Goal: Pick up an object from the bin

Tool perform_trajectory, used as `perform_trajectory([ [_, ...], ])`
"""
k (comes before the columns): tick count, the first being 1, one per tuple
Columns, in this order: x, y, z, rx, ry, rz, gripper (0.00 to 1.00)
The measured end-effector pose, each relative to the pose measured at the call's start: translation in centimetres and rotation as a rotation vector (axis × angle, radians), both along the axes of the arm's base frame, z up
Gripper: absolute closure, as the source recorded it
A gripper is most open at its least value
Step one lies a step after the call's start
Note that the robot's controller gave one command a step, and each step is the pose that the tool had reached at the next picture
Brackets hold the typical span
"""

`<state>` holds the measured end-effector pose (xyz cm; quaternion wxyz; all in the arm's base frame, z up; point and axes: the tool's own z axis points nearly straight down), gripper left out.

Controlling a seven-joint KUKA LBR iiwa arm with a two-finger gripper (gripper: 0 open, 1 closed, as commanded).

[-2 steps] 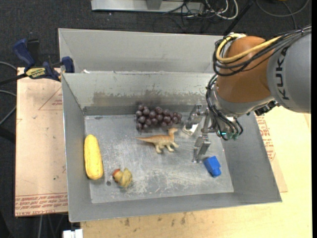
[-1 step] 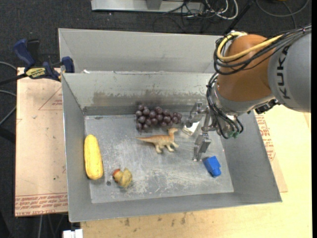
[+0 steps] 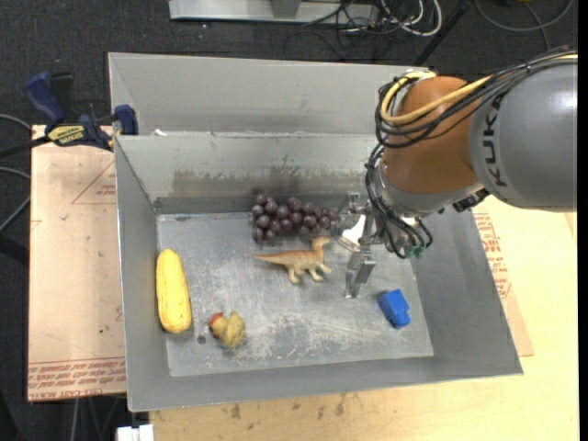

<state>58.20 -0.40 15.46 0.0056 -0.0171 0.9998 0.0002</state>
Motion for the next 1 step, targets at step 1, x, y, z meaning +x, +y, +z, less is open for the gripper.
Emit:
perform_trajectory([
  [1, 1.29, 0.25, -4.46, 0.002, 0.010, -0.125, 0.00],
])
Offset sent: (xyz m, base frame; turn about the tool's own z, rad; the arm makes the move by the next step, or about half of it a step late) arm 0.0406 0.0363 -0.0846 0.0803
